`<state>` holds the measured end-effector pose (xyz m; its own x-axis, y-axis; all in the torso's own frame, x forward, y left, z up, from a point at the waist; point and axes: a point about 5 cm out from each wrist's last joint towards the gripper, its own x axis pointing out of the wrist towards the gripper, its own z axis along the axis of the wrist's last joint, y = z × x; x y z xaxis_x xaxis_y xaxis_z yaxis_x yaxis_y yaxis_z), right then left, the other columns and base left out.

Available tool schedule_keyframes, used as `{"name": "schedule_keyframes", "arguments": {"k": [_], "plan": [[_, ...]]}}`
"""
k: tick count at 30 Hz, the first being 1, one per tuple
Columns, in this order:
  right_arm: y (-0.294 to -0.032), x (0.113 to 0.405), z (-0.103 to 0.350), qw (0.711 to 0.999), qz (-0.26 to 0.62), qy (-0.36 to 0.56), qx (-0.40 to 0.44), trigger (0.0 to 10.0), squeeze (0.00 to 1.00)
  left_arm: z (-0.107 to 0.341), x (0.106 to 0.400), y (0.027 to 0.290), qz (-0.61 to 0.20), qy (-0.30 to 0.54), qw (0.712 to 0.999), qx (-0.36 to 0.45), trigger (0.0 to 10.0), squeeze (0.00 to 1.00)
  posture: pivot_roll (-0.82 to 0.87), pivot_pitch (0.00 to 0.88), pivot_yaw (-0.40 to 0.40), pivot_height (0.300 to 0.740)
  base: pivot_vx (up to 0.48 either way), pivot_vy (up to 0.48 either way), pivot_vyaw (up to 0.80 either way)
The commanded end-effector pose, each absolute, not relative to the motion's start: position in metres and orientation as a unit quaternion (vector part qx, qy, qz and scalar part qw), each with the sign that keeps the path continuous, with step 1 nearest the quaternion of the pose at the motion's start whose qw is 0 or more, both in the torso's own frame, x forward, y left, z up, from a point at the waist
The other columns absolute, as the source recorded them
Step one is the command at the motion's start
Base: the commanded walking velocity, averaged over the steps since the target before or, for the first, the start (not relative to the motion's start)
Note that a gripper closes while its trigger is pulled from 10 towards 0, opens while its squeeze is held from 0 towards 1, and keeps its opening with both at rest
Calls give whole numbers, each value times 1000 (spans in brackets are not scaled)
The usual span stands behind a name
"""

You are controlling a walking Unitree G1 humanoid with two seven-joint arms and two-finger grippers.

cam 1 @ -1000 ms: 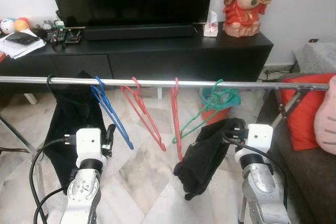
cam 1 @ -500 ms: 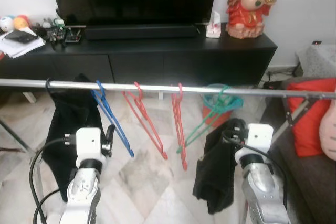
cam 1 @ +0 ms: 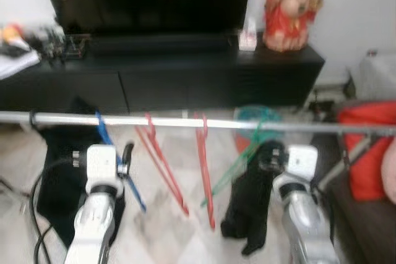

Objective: Hang hanger

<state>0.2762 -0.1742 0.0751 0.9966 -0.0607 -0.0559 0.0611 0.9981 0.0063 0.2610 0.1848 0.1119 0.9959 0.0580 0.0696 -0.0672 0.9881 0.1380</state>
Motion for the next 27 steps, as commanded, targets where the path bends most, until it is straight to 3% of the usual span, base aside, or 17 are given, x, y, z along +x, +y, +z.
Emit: {"name": "schedule_keyframes", "arguments": {"k": [1,5,10,17,27], "plan": [[-182,277,82,999,-41,10,-1,10000,0,129,264,171,-1,-37,995,89,10000,0,-46,0,4,740,0,0,0],[-185,277,82,999,-42,10,-3,10000,0,149,267,159,-51,33,986,153,10000,0,-37,0,3,740,0,0,0],[-182,278,82,999,-40,10,-1,10000,0,148,266,172,32,139,988,64,10000,0,-32,0,6,740,0,0,0],[-182,279,84,999,-40,8,0,10000,0,133,287,192,97,196,975,22,10000,0,-27,0,6,740,0,0,0],[-183,282,86,999,-37,8,-1,10000,0,119,327,190,111,249,962,-11,10000,0,-37,0,-14,740,0,0,0]]}}
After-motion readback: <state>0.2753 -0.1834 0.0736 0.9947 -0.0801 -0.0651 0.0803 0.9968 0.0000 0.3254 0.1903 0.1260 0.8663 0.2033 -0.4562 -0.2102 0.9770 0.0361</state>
